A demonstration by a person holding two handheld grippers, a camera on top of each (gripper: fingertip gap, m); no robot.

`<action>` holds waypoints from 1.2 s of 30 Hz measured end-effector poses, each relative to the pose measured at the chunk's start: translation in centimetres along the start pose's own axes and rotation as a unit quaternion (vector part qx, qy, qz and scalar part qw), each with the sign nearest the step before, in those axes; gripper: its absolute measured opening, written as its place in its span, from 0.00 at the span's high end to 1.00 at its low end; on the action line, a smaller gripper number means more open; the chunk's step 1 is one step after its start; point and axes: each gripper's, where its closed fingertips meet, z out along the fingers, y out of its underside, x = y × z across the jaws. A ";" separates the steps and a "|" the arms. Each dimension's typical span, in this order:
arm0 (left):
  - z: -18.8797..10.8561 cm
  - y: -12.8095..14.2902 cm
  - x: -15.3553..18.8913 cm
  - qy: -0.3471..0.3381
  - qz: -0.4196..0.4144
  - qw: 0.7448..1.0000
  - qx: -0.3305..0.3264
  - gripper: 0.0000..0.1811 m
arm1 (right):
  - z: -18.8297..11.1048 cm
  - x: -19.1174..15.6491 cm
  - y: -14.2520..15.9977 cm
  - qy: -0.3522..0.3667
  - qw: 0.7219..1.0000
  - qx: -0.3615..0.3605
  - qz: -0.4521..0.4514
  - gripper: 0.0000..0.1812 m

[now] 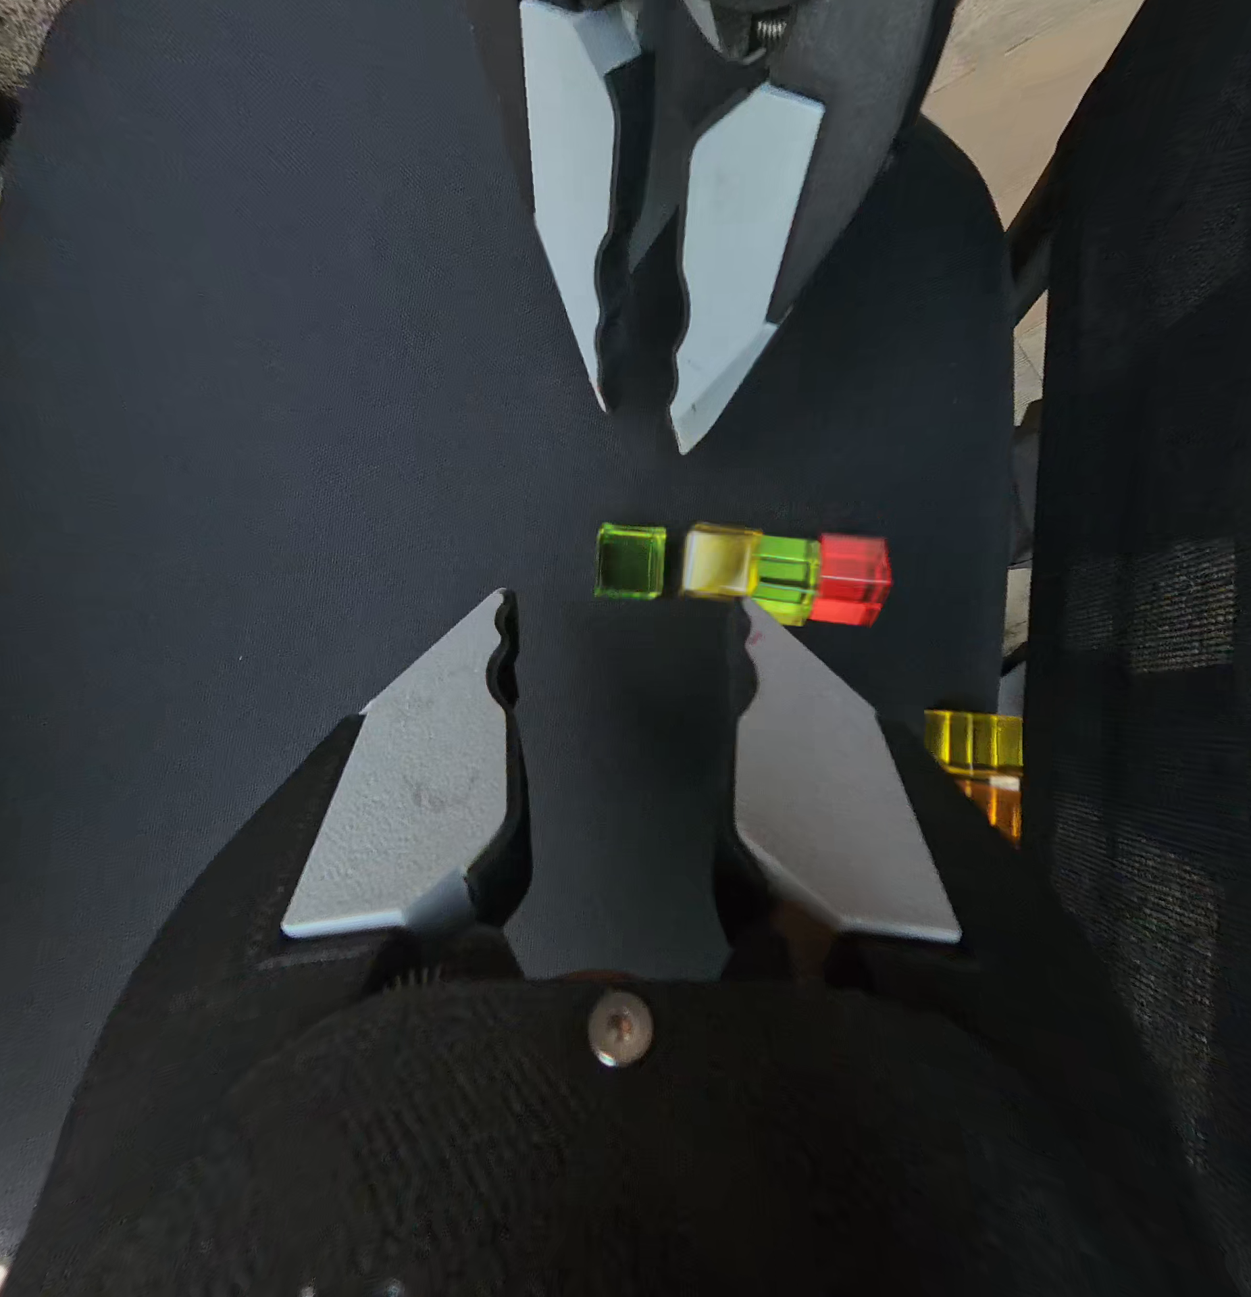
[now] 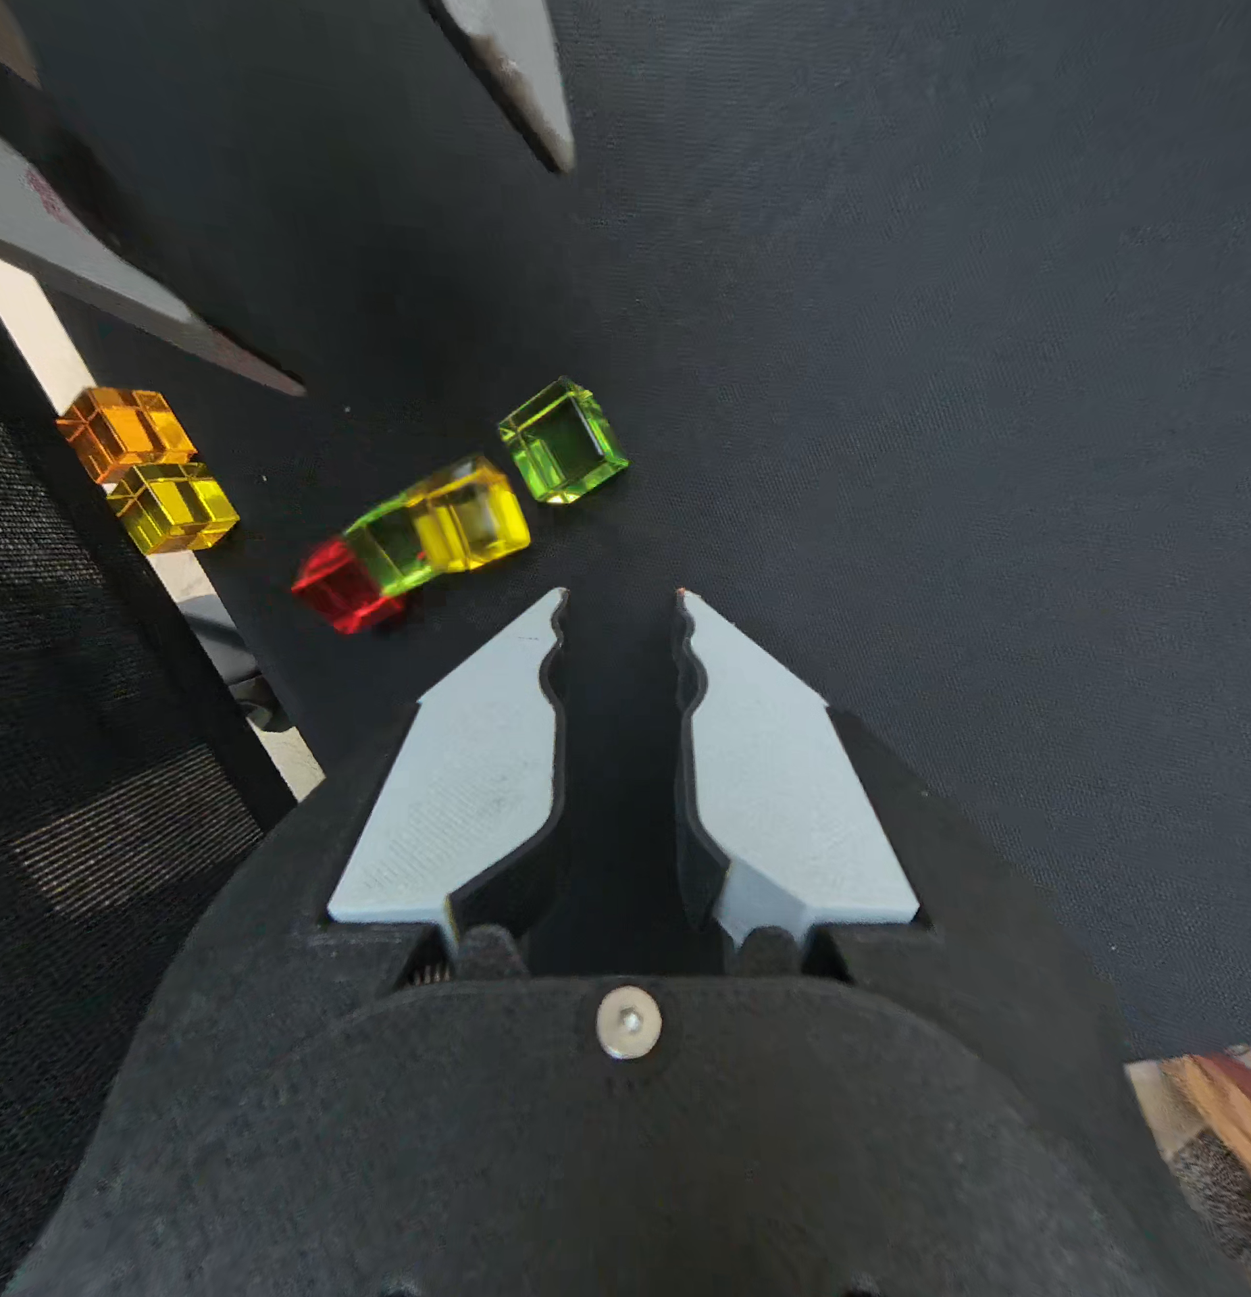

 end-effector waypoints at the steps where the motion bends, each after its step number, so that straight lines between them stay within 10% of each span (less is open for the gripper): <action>1: -0.3 0.3 -0.1 0.001 -0.005 1.000 -0.004 0.69 | 0.0 0.2 0.0 0.000 1.000 0.001 0.009 0.86; 23: 0.1 5.8 2.9 0.052 -0.081 0.992 -0.077 0.74 | 0.1 -2.5 0.2 -0.055 0.998 -0.012 -0.005 0.80; 36: 0.8 8.7 1.4 0.014 -0.136 0.985 -0.104 0.75 | 4.6 -1.2 -3.7 0.048 0.978 -0.009 -0.201 0.83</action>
